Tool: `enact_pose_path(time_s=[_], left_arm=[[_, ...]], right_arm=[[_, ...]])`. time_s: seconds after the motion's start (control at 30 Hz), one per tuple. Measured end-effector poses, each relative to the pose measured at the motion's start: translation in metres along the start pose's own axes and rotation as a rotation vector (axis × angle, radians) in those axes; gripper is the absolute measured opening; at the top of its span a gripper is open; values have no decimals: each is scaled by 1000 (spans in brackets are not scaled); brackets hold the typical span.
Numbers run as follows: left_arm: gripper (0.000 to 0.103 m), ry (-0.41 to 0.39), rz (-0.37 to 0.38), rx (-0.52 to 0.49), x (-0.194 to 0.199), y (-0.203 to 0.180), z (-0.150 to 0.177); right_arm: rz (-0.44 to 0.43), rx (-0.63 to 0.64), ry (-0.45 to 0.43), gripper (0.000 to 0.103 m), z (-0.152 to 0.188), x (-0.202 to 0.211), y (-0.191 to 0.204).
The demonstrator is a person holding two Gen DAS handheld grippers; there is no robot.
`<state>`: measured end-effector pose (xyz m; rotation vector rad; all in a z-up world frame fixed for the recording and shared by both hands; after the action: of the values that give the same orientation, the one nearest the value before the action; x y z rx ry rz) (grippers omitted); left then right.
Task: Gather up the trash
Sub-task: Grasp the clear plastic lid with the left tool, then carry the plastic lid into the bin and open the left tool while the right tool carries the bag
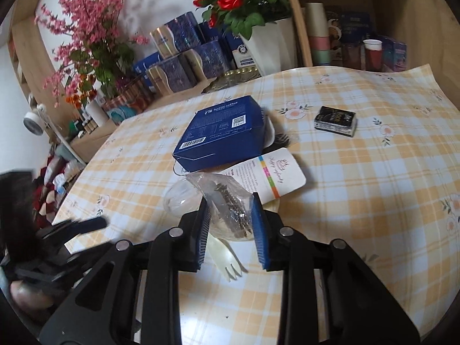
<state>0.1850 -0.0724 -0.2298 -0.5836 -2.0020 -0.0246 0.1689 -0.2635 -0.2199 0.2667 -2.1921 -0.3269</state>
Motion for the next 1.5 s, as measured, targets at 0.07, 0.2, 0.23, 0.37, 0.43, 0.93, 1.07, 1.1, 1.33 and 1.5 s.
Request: enact_pose_path(time_s=[0.07, 0.2, 0.23, 0.37, 0.43, 0.93, 1.07, 1.1, 1.33, 1.5], left_arm=[[93, 37, -36, -44, -20, -1, -14], [93, 110, -60, -80, -51, 3, -34], [93, 120, -74, -90, -57, 4, -37], [93, 148, -109, -120, -75, 3, -49], [93, 162, -129, -128, -83, 4, -53], [64, 143, -169, -149, -81, -4, -60], [64, 122, -178, -163, -62, -3, -50], [64, 117, -175, -157, -57, -2, -48], [64, 63, -119, -129, 4, -8, -11], [64, 40, -62, -131, 44, -24, 35]], right_arm=[[-6, -8, 0, 30, 1, 4, -4], [4, -17, -5, 30, 2, 11, -12], [7, -26, -6, 30, 2, 13, -16], [8, -50, -13, 30, 4, 18, -27], [14, -58, -12, 30, 6, 20, -31], [15, -66, -1, 30, 19, 29, -29], [17, -43, -6, 30, 22, 36, -21], [17, -38, -6, 30, 23, 38, -18], [0, -13, -12, 30, 38, 57, 1], [-15, 3, -11, 30, 59, 73, 16]])
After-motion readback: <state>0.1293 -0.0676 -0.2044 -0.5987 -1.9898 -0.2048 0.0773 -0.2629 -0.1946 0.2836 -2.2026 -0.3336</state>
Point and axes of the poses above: each gripper's, at about its wrist camera, not at the fingertips, and x roughly against the way its jaws point, y to its left, z to its underside, the point moved 3 cm from there along -x, roughly the way its jaws point, and after that the axes turned 9 degrees about y, right-handed, at the moved point
